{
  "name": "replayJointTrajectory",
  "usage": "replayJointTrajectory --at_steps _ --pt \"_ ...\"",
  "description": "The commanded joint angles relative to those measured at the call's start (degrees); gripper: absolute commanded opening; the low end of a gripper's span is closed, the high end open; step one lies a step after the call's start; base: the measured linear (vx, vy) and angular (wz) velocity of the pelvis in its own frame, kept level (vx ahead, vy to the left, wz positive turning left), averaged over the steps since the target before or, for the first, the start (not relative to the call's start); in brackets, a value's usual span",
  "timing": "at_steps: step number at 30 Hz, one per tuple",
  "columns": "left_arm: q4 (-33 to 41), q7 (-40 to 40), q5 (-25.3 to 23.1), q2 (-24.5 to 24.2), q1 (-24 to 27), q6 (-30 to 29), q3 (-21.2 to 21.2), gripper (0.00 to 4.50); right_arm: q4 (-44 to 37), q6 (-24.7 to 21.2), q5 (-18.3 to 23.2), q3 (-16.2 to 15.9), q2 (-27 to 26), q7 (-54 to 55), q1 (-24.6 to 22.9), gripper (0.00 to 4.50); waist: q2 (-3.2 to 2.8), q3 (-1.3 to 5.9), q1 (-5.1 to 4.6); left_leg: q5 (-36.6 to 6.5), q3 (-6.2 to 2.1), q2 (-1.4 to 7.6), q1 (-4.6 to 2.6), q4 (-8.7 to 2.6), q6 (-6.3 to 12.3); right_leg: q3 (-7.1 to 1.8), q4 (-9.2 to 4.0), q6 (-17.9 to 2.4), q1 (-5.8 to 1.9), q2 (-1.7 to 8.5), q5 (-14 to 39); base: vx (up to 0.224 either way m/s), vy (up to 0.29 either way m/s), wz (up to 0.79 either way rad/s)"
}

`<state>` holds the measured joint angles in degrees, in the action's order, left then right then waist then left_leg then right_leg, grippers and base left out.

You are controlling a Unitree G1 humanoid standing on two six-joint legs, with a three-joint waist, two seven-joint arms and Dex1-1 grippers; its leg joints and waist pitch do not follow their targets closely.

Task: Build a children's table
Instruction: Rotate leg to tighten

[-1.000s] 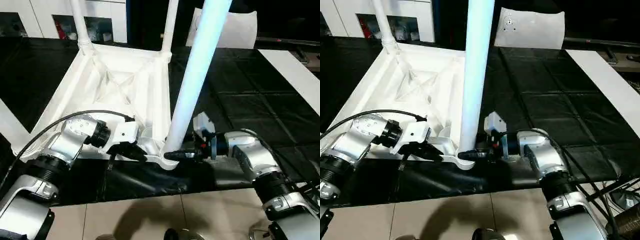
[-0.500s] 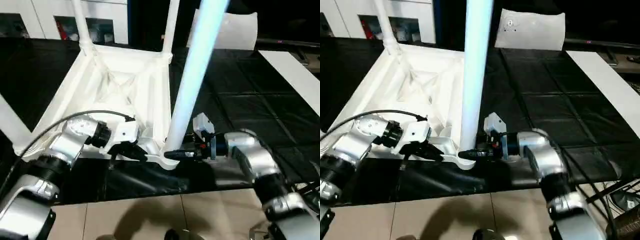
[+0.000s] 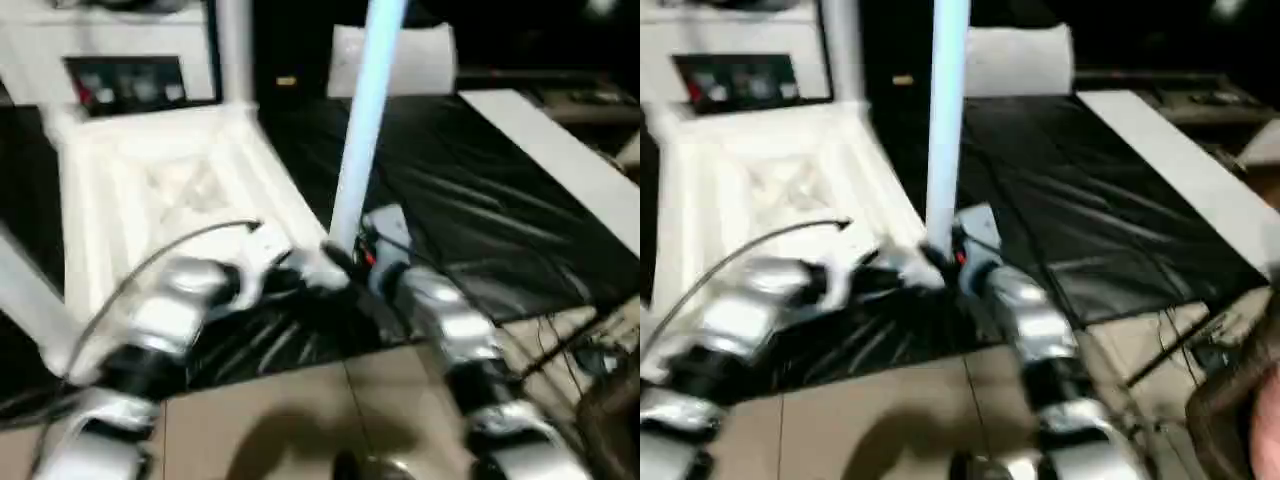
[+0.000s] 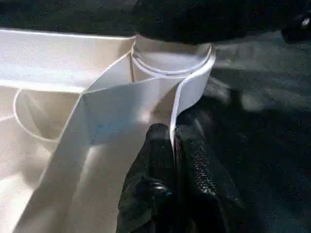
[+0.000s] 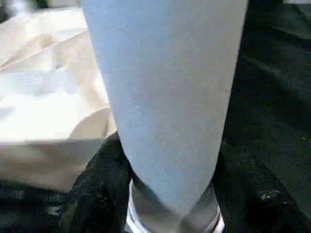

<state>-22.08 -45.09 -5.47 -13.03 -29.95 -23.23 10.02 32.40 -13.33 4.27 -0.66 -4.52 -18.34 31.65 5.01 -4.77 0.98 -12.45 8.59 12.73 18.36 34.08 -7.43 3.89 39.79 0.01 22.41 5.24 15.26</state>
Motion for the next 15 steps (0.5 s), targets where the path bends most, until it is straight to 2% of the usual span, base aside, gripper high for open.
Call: replayJointTrajectory --at_steps 1,2,3,4,5,6,7,9,10,12,13,15 --pt "1.5 5.4 2.5 6.2 -0.5 -1.3 1.2 0.00 2.7 -2.5 0.9 -6.1 -6.7 -2.4 -0.5 1.98 -0.12 2.77 1.05 -3.0 -0.63 -0.78 3.32 -3.83 0.10 -3.53 -10.09 1.0 -2.47 4.43 40.9 0.036 -0.022 -0.24" --pt "1.7 5.6 2.4 6.4 -0.5 -1.5 1.3 0.00 2.6 -2.3 0.7 -6.3 -6.9 -2.4 -0.5 1.98 -0.27 3.21 1.07 -1.1 -0.58 -0.60 3.43 -4.39 -0.48 -3.11 -8.92 -0.3 -2.45 2.95 29.9 0.000 0.000 0.00" --pt "2.2 5.8 1.9 6.5 -0.5 -2.1 1.9 0.00 2.3 -1.6 -0.1 -6.5 -7.2 -2.2 -0.5 1.98 -0.58 3.16 0.92 -1.7 -0.09 -0.72 2.33 -4.68 -0.01 -2.96 -8.16 -3.0 -1.63 1.34 16.0 0.000 0.000 0.00" --pt "2.6 6.0 1.3 6.5 -0.5 -2.4 2.3 0.00 2.1 -1.0 -0.7 -6.6 -7.4 -2.1 -0.5 1.98 -0.96 2.70 0.59 -7.7 0.31 -0.87 2.04 -4.97 0.98 -3.20 -8.60 -5.4 -1.12 1.17 15.8 0.000 0.000 0.00" --pt "2.7 6.0 1.0 6.3 -0.5 -2.5 2.6 0.00 1.9 -0.6 -0.9 -6.5 -7.3 -1.9 -0.6 2.54 -1.41 2.68 0.46 -9.2 0.17 -0.91 2.43 -5.18 0.81 -3.17 -8.62 -6.0 -1.47 1.20 17.1 0.000 0.000 0.00" --pt "2.8 5.8 0.9 6.0 -0.4 -2.5 2.8 0.00 1.8 -0.4 -0.9 -6.3 -7.2 -1.8 -0.7 2.54 -1.68 2.97 0.36 -10.5 -0.02 -0.73 2.53 -5.46 0.56 -2.99 -8.86 -6.3 -1.78 1.30 17.8 0.000 0.000 0.00" --pt "2.8 4.9 0.3 4.8 -0.1 -2.3 3.0 0.00 1.3 0.3 -1.1 -6.5 -5.9 -2.4 -1.2 2.67 -1.87 3.27 0.30 -10.8 -0.05 -0.47 2.18 -5.57 0.78 -2.96 -8.95 -7.0 -1.66 1.15 15.3 0.000 0.000 0.00" --pt "2.9 4.2 -0.1 4.0 0.2 -2.1 3.1 0.00 0.8 0.9 -1.2 -6.6 -5.2 -2.8 -1.6 2.85 -1.86 3.35 0.01 -10.2 -0.04 -0.36 2.47 -5.77 1.13 -2.86 -8.85 -7.8 -1.88 1.04 12.4 0.000 0.000 0.00" --pt "3.2 2.9 -0.4 2.7 0.7 -1.9 3.2 0.00 -0.5 1.7 -1.4 -7.0 -3.8 -3.9 -2.6 2.98 -2.01 3.23 -0.16 -11.3 0.09 -0.34 2.50 -5.89 1.32 -2.86 -9.11 -8.5 -1.76 1.06 11.5 0.000 0.000 0.00" --pt "3.4 1.3 -0.6 1.0 1.2 -1.4 3.4 0.00 -2.4 2.9 -1.3 -7.2 -2.1 -5.8 -3.9 3.13 -2.02 3.36 -0.20 -11.8 0.15 -0.35 2.58 -5.95 1.67 -2.84 -9.35 -8.6 -1.93 1.22 11.7 0.000 0.000 0.00" --pt "3.5 -0.4 -0.6 -0.7 1.6 -0.9 3.7 0.00 -4.5 3.5 -0.9 -7.3 -0.4 -8.1 -5.2 3.22 -1.96 3.24 -0.22 -12.1 0.27 -0.29 2.50 -5.93 2.13 -2.96 -9.53 -8.5 -1.76 1.25 11.9 0.000 0.000 0.00" --pt "3.3 -2.0 -0.7 -2.4 1.9 0.2 3.9 0.00 -6.4 4.1 -0.4 -7.2 1.5 -10.7 -6.5 3.44 -1.75 3.48 -0.28 -10.9 0.31 -0.26 2.78 -5.91 2.39 -3.01 -9.33 -8.6 -2.15 1.31 10.5 0.000 0.000 0.00"
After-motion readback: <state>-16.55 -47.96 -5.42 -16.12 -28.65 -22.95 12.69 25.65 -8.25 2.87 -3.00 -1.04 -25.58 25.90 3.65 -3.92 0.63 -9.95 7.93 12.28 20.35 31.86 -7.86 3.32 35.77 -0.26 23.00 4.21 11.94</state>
